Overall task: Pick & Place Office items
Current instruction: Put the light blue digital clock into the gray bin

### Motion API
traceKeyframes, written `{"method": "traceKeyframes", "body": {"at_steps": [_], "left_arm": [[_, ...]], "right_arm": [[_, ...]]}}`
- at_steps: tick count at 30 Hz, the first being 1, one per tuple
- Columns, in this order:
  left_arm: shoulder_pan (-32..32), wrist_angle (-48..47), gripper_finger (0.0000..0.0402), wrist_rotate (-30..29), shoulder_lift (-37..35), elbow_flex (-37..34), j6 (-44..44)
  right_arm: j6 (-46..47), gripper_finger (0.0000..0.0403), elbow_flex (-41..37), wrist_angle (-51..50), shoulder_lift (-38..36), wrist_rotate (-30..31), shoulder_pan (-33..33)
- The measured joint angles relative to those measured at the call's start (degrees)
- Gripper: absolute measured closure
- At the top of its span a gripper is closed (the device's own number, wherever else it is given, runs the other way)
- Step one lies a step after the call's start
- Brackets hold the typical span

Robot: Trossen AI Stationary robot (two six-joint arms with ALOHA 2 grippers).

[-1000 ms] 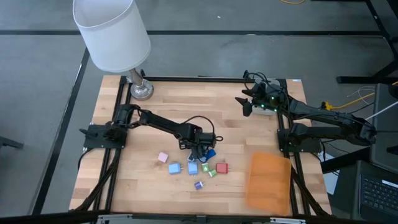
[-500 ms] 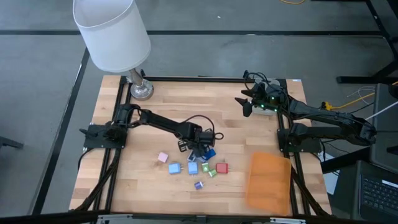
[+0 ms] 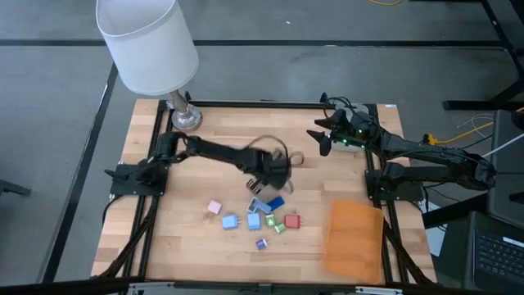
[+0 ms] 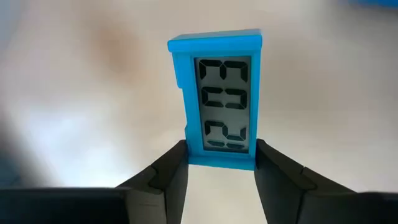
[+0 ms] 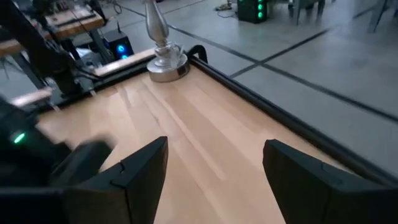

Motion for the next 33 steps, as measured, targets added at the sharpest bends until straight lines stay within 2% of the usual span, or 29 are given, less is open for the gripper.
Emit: {"method": "traceKeyframes", "body": {"at_steps": [4, 11, 16, 23, 28, 33], "left_arm": [[3.4, 0.3, 0.0252, -10.9, -0.6, 1.5, -2.0], [8.0, 4.3, 0.0252, -22.9, -3.1, 2.2, -1.7], [9.4, 10.4, 0.0252, -23.9, -6.1, 2.2, -0.2], [8.9, 21.2, 0.0252, -14.7, -10.4, 2.3, 0.2], [7.7, 22.8, 0.0252, -21.6, -10.9, 2.3, 6.3], [8.6, 19.5, 0.0252, -23.9, -10.8, 2.3, 6.0]], "right_arm": [[3.2, 0.0144, 0.0, -0.2, 0.0, 2.6, 1.4], [6.2, 0.0144, 0.0, 0.2, 0.0, 6.3, 3.3], [7.3, 0.0144, 0.0, 1.5, 0.5, 6.5, 3.4], [5.7, 0.0144, 0.0, 11.3, 6.9, 5.8, 3.8], [5.8, 0.0144, 0.0, 19.6, 10.7, 2.6, 3.8], [5.9, 0.0144, 0.5, 20.2, 10.8, 0.0, 3.9]]}}
